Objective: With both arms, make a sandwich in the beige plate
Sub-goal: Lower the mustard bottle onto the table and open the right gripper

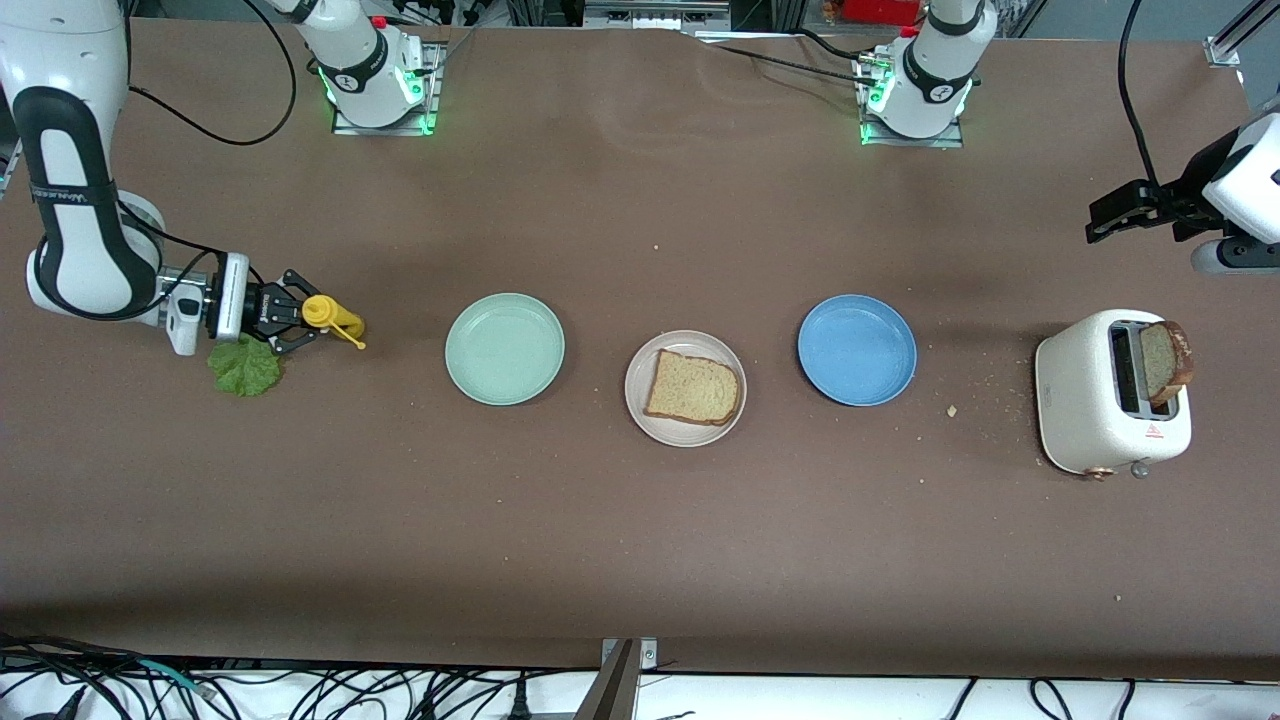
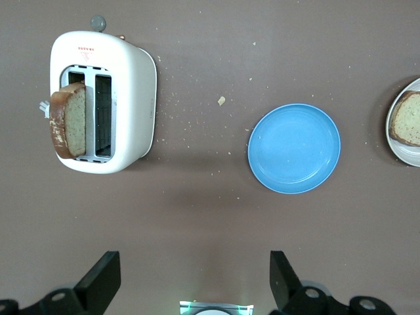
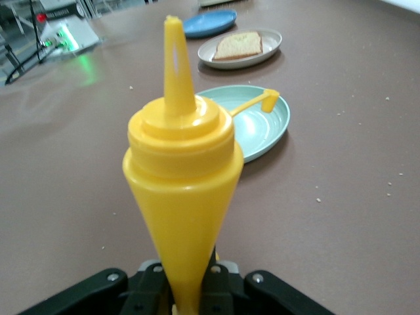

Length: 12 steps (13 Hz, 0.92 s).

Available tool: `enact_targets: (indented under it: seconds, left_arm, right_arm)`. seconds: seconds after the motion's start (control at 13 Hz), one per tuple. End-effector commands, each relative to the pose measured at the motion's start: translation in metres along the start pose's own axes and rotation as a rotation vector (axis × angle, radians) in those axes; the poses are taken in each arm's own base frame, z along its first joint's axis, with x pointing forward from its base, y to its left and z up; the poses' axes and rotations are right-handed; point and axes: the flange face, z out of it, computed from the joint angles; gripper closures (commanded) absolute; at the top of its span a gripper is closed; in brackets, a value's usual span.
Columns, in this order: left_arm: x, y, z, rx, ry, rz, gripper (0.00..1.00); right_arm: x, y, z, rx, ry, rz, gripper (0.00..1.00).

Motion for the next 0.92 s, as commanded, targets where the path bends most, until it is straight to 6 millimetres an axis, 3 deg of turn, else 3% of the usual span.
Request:
enact_targets:
  seconds: [0.0,0.23,0.46,0.54,0.69,0.77,0.84]
  left_arm:
    - [-0.004,0.0,-0.007,0.043,0.002,-0.007,0.0]
    - [-0.004,0.0,-0.006,0.043,0.0,-0.007,0.0]
    - [-0.003,0.0,-0.005,0.043,-0.001,-0.007,0.0]
    - [-0.003,0.0,-0.005,0.043,-0.001,-0.007,0.0]
    - [-0.003,0.0,-0.005,0.043,-0.001,-0.007,0.0]
    - [-0.003,0.0,-0.005,0.043,-0.001,-0.007,0.0]
    - [-0.003,0.0,-0.005,0.043,-0.001,-0.007,0.0]
  right_arm:
    - [-0.005,-0.001,0.009,-0.004,0.055,-0.041,1.0]
    - [-0.033,-0.008,0.025,-0.009,0.111,-0.078,1.0]
    - [-0.04,-0.008,0.025,-0.007,0.118,-0.068,0.96]
    - [-0.043,-0.009,0.027,-0.004,0.119,-0.061,0.8]
    - [-0.046,-0.009,0.029,-0.007,0.125,-0.054,0.62]
    - [-0.045,-0.009,0.03,-0.005,0.124,-0.054,0.49]
    - [-0.044,-0.008,0.029,-0.006,0.124,-0.046,0.44]
